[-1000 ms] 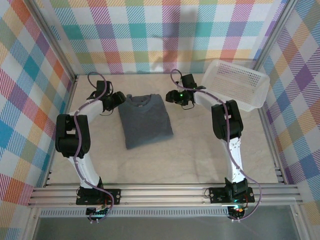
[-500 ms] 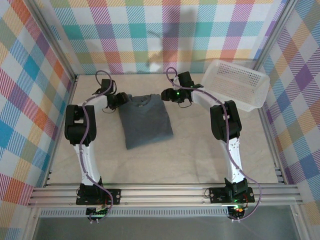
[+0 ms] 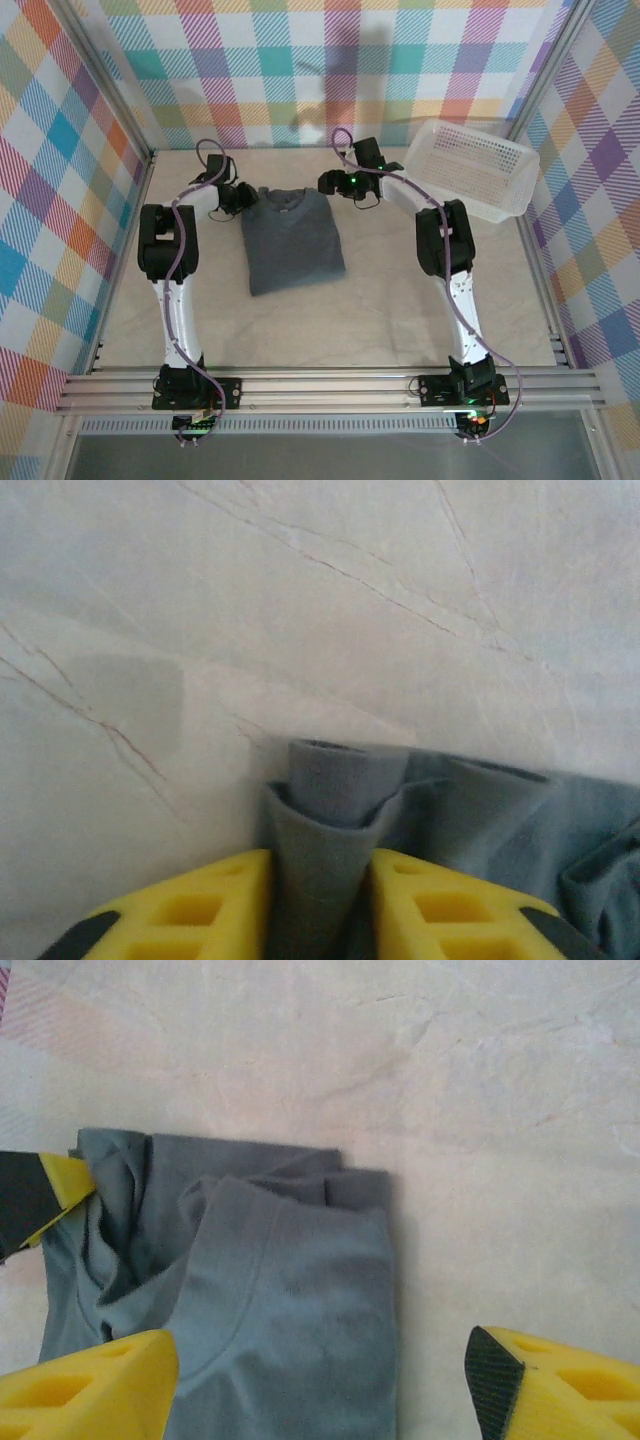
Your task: Fold the inside-out t-shirt
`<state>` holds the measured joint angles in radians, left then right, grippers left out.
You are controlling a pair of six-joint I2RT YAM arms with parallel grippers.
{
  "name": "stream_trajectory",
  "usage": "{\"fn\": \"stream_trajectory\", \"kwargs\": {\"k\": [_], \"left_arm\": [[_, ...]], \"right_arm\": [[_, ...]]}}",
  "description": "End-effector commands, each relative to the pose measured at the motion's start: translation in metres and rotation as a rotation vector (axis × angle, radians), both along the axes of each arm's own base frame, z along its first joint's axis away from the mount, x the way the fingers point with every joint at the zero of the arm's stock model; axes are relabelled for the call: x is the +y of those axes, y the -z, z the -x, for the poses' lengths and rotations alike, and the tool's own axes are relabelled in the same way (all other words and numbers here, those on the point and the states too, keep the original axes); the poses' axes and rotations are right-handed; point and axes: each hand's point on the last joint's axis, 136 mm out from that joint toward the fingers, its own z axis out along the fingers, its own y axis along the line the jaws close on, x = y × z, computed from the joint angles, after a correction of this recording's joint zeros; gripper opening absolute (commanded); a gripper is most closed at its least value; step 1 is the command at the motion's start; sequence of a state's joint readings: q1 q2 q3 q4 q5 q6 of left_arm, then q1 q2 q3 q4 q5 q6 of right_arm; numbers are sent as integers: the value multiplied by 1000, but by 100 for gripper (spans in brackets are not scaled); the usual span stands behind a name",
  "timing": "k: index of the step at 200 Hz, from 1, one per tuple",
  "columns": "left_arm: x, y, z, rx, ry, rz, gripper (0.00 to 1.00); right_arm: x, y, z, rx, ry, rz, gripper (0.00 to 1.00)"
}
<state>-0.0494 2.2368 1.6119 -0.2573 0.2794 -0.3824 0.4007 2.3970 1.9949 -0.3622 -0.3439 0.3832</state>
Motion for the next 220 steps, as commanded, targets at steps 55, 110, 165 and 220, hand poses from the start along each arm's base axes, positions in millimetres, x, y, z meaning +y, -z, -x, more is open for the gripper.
{"fn": "stream_trajectory", "kwargs": {"k": [55, 110, 165, 220], "left_arm": [[-40, 22, 26, 82, 55, 158, 0], [-43, 11, 28, 67, 9, 233, 0], [-31, -52, 30, -33, -38, 385, 0], [-21, -284, 56, -433, 14, 485, 0]], "right_arm": [[30, 55, 13, 164, -41, -35, 70], [49, 59, 22, 221, -29, -84, 29], [49, -33, 17, 76, -63, -148, 0], [36, -242, 33, -307, -118, -291, 0]]}}
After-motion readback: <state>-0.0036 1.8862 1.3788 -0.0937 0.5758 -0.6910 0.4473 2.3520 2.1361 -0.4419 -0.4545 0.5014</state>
